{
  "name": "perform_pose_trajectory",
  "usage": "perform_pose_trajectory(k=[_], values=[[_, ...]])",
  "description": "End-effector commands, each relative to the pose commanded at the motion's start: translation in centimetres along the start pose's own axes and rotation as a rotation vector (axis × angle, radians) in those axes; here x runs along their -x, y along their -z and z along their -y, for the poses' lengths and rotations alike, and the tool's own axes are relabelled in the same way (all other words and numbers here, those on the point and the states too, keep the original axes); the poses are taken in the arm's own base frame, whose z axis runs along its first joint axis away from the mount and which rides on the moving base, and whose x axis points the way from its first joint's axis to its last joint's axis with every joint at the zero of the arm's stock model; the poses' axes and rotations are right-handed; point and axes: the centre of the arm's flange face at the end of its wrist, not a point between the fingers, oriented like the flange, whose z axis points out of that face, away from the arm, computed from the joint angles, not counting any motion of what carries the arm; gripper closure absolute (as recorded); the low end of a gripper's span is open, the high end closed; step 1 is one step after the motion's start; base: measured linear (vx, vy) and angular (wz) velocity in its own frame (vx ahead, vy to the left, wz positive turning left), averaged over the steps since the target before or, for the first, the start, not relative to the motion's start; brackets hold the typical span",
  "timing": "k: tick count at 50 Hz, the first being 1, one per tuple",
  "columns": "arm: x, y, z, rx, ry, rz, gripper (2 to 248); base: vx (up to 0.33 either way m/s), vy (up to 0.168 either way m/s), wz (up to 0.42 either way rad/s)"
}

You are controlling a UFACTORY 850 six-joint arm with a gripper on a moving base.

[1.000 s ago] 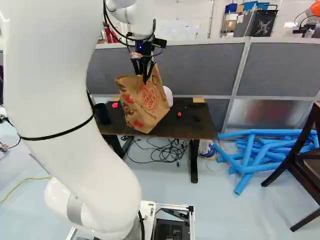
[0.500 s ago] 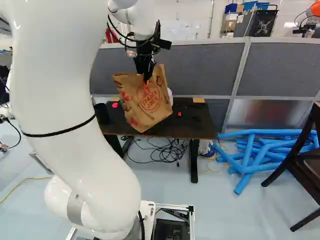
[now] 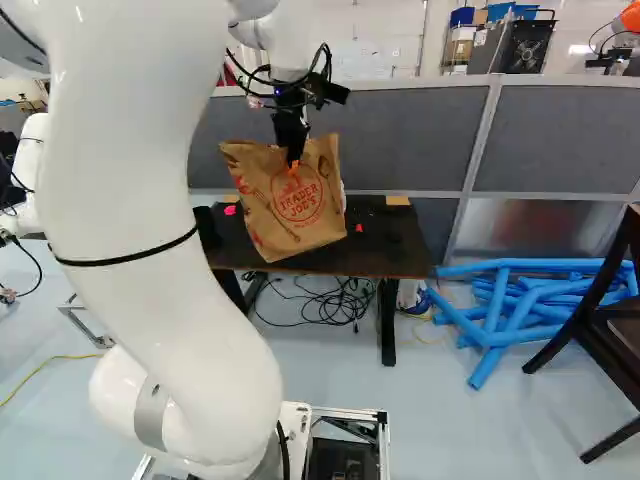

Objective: Pick up the bag on the ground and place it on the table

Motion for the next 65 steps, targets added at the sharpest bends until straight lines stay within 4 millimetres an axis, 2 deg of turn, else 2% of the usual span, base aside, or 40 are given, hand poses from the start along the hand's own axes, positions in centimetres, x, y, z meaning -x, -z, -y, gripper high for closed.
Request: perform_pose_trajectory(k=[40, 65], values=[[-2.8, -0.4, 2.1, -0.008, -0.409, -0.009, 225, 0.000, 0.000, 0.000], [-4.7, -0.8, 3.6, -0.020, -0.436, -0.019, 225, 0.000, 0.000, 0.000]])
